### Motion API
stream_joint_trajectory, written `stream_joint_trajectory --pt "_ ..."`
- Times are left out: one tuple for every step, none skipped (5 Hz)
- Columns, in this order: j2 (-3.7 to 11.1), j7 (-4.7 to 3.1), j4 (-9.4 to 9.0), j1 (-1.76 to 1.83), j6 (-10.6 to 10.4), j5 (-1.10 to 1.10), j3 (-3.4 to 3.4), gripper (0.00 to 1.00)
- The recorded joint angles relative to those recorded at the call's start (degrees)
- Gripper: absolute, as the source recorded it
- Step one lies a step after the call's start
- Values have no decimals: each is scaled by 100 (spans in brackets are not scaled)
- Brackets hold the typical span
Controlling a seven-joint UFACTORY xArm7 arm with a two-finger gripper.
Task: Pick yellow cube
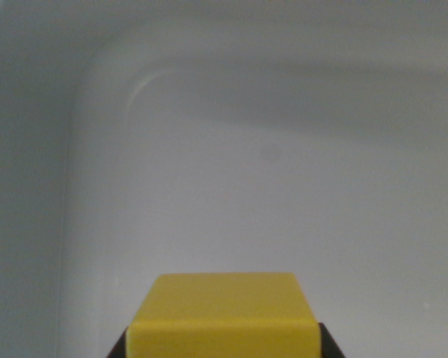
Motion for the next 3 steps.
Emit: stream_joint_trajectory --pt "-92 -7 168 -5 259 16 6 100" --pt "-92 -7 168 -5 259 16 6 100" --pt "-182 -13 329 -11 509 31 12 100"
